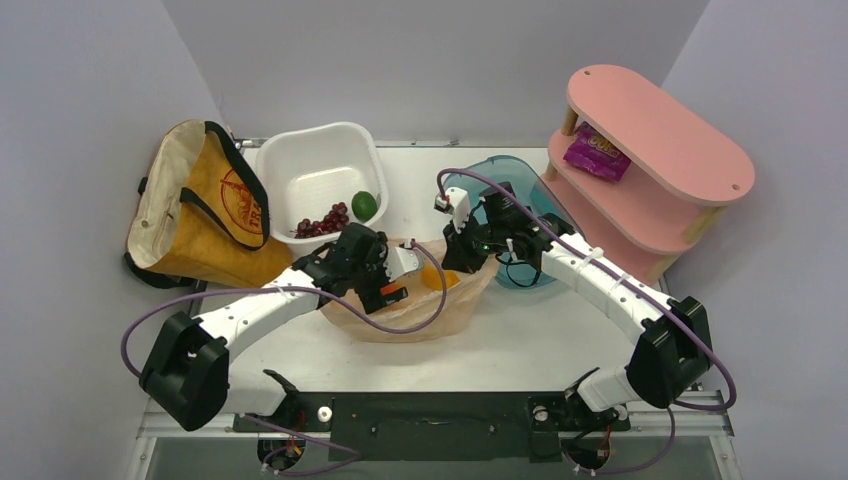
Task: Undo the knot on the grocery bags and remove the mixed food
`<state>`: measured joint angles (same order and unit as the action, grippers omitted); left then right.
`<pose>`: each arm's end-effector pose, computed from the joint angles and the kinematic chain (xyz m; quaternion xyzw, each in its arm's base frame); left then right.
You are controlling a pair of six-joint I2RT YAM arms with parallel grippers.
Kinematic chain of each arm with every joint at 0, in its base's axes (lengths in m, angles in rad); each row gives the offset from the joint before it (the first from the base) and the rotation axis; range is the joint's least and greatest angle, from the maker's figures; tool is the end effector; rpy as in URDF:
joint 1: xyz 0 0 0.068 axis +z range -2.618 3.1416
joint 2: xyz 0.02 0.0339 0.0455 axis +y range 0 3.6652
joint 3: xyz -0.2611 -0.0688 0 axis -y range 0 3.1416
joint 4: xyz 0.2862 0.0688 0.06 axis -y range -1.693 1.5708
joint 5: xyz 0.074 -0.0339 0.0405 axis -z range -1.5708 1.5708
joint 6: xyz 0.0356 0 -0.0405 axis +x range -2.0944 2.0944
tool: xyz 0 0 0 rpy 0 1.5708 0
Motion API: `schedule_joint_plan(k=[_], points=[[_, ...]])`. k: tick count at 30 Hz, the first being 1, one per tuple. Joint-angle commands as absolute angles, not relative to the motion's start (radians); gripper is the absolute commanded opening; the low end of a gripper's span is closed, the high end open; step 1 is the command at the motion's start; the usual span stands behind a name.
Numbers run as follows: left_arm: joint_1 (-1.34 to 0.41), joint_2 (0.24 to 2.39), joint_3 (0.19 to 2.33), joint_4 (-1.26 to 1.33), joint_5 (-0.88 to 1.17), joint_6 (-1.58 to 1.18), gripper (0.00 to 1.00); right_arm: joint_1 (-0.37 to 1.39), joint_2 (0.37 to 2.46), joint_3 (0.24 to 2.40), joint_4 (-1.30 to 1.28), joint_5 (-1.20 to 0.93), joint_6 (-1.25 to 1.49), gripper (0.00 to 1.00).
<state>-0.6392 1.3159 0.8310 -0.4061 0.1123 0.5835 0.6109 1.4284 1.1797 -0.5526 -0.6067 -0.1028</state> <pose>0.2417 -0.1846 0.2008 0.5556 0.7601 -0.0622 0.3313 0.2726 0.2156 0.2855 -0.4141 0.7897 0.3580 0.2771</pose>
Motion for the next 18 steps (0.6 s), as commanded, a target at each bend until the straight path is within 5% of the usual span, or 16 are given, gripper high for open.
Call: schedule_joint_plan(k=[1,13,15,18], points=[[-0.648,1.345,0.812,-0.289,0.072,0.57,0.97,0.622,1.426,1.216,-0.508,-0.634,-0.089,0.0],[-0.676,1.466,0.725,-0.241,0.111,0.581,0.92,0.622,1.455,1.202,-0.524,-0.605,-0.131,0.0],[-0.676,1.462,0.732,-0.258,0.108,0.572,0.81,0.62,1.455,1.197,-0.528,-0.6,-0.138,0.0],[-0.675,1.399,0.765,-0.286,0.124,0.532,0.33,0.619,1.454,1.195,-0.532,-0.593,-0.15,0.0]])
